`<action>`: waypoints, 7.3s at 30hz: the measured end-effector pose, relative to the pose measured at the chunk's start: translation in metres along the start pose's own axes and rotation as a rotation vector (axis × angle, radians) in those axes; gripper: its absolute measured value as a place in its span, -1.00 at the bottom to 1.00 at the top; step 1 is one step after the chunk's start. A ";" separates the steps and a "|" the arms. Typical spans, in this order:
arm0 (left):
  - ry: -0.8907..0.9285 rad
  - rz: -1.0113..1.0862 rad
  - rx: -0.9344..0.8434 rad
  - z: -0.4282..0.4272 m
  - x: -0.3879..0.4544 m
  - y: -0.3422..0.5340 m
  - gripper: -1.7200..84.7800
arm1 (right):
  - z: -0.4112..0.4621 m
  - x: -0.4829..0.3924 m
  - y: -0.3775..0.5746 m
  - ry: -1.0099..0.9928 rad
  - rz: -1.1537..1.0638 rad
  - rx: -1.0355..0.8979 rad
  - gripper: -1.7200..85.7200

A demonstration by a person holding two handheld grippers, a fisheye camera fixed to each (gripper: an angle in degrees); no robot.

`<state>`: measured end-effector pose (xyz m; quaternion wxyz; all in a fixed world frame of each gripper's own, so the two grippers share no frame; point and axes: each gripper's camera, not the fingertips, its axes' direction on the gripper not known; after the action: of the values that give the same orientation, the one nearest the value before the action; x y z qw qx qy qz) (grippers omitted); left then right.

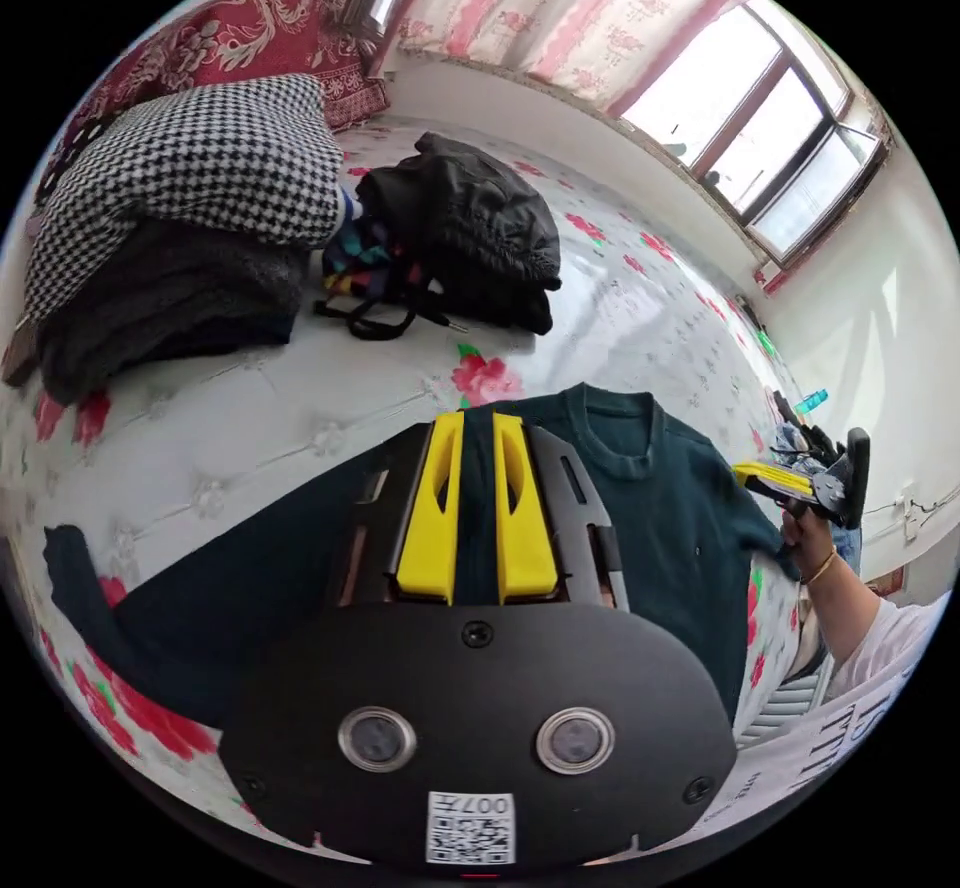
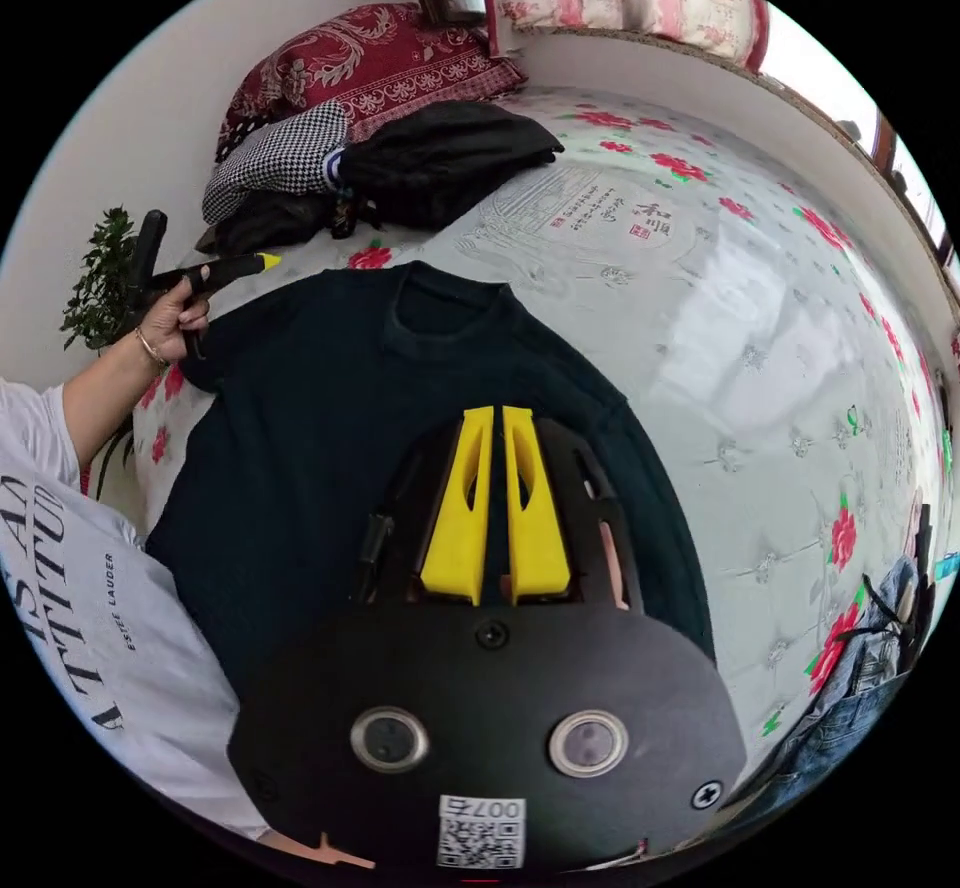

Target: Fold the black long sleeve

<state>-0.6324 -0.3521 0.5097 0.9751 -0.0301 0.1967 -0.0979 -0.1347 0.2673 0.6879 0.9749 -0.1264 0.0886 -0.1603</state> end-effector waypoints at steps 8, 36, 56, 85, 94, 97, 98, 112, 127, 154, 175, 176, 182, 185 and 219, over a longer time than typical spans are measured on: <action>-0.458 -0.421 0.128 -0.093 -0.109 0.102 -0.69 | 0.025 -0.199 0.145 -0.117 -0.233 -0.370 -0.96; -0.009 -0.635 0.348 -0.109 -0.257 0.147 -0.98 | -0.060 -0.150 0.091 -0.083 0.066 -0.387 -0.97; 0.418 0.600 -0.204 -0.044 0.118 0.374 -0.70 | -0.285 -0.014 0.208 -0.164 0.578 0.072 -0.93; -0.089 0.375 -0.429 -0.026 0.075 0.501 -0.94 | -0.176 -0.131 0.030 0.105 -0.028 -0.225 -0.90; 0.126 0.581 -0.279 -0.052 0.078 0.491 -0.80 | -0.233 -0.105 0.142 0.006 0.337 -0.121 -0.80; 0.241 0.686 -0.352 -0.029 0.101 0.494 -0.80 | -0.217 -0.105 0.176 0.001 0.414 -0.202 -0.78; 0.248 0.707 -0.416 -0.014 0.108 0.498 -0.80 | -0.209 -0.111 0.182 -0.012 0.423 -0.224 -0.78; 0.022 0.406 -0.665 -0.006 0.043 0.540 -0.98 | -0.215 -0.173 0.114 0.198 0.084 -0.122 -0.78; 0.014 0.129 -0.564 -0.007 0.069 0.502 -0.98 | -0.125 -0.128 -0.008 0.106 -0.134 -0.137 -0.90; -0.041 -0.121 -0.663 0.018 0.118 0.450 -0.98 | -0.208 0.497 0.202 0.384 0.640 -0.289 -0.87; 0.007 0.211 -0.561 0.025 0.120 0.438 -0.98 | -0.365 0.327 0.150 -0.666 0.273 0.206 -0.97; 0.025 0.214 -0.542 0.022 0.114 0.440 -0.98 | -0.352 0.302 0.136 -0.630 0.272 0.141 -0.97; 0.081 0.183 -0.453 -0.005 0.069 0.451 -0.98 | -0.369 0.153 0.066 -0.502 0.071 0.050 -0.97; 0.108 0.137 -0.420 -0.016 0.042 0.458 -0.98 | -0.384 0.051 0.032 -0.493 -0.102 0.006 -0.96; 0.144 0.207 -0.514 0.047 0.067 0.405 -0.81 | -0.116 -0.010 0.061 0.019 0.278 -0.062 -0.90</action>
<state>-0.4810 0.0312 0.4881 0.9239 -0.2488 0.2859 0.0535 -0.1511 0.3017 0.5620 0.9824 -0.1417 0.1194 -0.0223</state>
